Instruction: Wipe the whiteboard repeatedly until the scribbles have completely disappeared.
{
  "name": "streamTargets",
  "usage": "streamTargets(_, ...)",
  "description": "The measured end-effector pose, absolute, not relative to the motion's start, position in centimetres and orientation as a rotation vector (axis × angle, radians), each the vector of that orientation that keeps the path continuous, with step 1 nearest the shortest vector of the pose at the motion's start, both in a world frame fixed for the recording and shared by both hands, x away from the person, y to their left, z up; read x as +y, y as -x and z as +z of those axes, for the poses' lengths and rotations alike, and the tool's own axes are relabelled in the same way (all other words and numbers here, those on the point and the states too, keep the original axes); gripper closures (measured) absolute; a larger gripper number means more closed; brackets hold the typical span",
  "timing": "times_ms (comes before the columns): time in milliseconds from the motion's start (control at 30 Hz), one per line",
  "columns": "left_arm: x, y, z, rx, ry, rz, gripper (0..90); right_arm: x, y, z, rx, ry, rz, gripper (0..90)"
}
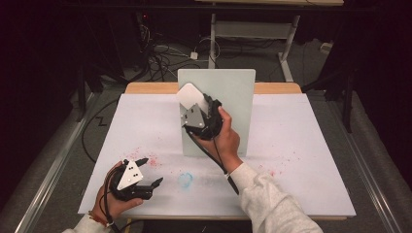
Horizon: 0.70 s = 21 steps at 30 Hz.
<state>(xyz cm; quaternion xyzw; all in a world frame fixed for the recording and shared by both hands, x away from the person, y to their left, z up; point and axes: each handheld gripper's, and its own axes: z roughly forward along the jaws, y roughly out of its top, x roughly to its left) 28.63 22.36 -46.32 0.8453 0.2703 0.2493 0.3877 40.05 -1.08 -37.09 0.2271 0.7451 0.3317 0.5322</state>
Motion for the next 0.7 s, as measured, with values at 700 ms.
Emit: streamTargets(700,22.4,-28.6,-46.4,0.696,-2.156,0.637,20.1,-9.6,-41.0,-34.4,1.649,-0.724,0.834,31.1)
